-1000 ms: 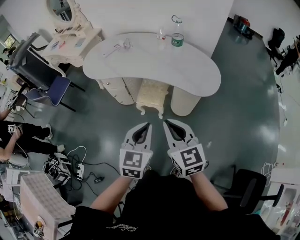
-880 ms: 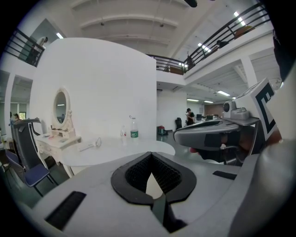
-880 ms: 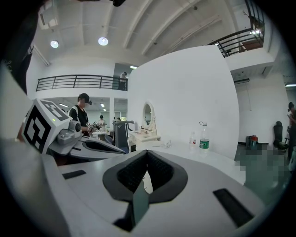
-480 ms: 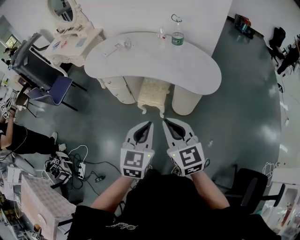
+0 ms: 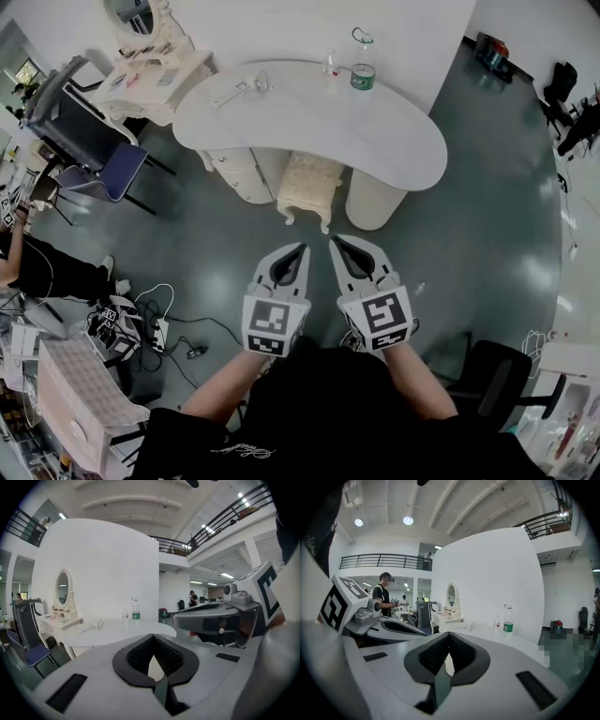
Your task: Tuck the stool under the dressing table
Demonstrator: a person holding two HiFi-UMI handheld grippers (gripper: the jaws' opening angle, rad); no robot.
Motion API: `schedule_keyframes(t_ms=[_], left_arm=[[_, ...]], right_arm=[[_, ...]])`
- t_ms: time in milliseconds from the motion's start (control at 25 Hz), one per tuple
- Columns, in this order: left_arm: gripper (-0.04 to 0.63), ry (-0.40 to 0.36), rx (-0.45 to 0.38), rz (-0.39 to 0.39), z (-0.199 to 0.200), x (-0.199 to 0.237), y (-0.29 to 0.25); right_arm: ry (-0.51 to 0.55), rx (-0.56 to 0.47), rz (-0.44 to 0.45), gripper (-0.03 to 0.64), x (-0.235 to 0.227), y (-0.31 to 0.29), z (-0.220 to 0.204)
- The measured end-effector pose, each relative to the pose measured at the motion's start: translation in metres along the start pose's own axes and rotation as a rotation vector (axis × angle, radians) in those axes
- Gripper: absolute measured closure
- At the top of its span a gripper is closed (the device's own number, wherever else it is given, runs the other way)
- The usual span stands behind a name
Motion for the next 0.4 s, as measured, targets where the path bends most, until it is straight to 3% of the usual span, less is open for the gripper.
schedule_keyframes(t_ms=[400], left_arm=[[0.592,0.0,0.001,-0.002,0.0019,0.0022,-0.002]], right_arm=[[0.006,-0.003,-0.012,0.611,-0.0019,-0.0008,0.0008]])
Point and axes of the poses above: the fingertips, and each gripper's own axes: y backward along the fingers, x to its left, z out of its top, the point moved 9 cm from there along y, backward along the fingers, and after that the axes turned 9 degrees about -y, right-handed, at the moved point
